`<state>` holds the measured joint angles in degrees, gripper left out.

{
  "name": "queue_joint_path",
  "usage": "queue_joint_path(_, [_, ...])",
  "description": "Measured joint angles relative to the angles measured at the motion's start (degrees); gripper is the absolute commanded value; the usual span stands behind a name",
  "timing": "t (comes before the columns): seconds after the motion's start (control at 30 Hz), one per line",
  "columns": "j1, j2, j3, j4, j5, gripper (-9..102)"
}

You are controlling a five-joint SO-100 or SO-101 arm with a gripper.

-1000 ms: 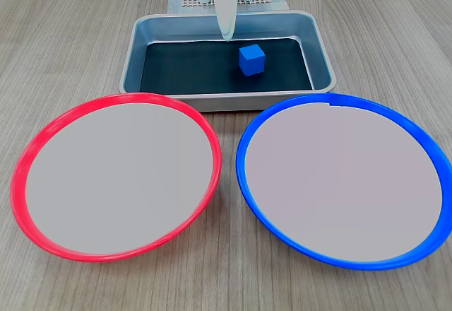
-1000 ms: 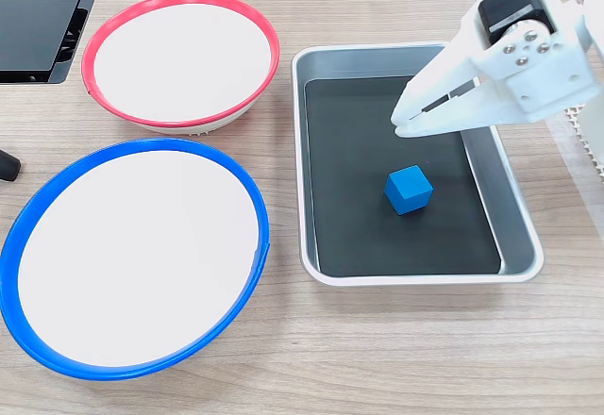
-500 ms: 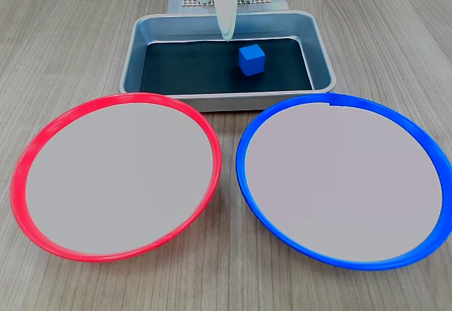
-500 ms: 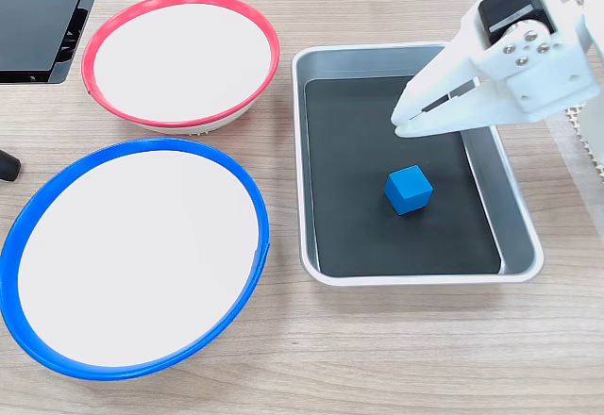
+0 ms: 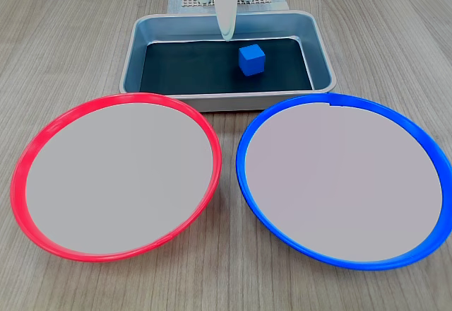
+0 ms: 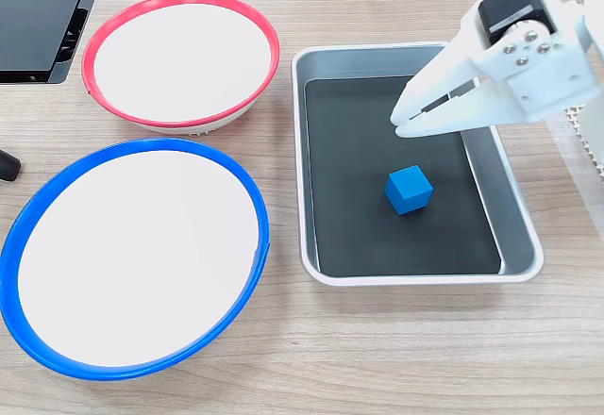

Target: Move a blue block from tray to blue dish

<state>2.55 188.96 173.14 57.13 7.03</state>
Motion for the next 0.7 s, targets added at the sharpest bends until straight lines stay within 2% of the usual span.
queue_joint_path(0.1, [-0.9, -5.4, -3.3, 1.8, -9.2, 3])
queue_joint_path(0.13, [-0.3, -12.5, -9.2, 4.0, -20.9, 0])
queue_joint_path(0.23, [1.0, -17.9, -15.3, 6.7, -33.0, 0])
queue_joint_path(0.3, [3.5, -26.0, -24.6, 11.1, -50.6, 0])
queue_joint_path(0.47, [4.3, -38.9, -35.5, 14.1, -75.6, 8])
queue_joint_path(0.53, [4.4, -43.9, -37.2, 14.1, -83.6, 17])
queue_joint_path(0.6, [4.7, -52.0, -38.5, 13.3, -97.9, 21])
queue_joint_path(0.7, [4.0, -60.1, -39.6, 10.9, -112.0, 26])
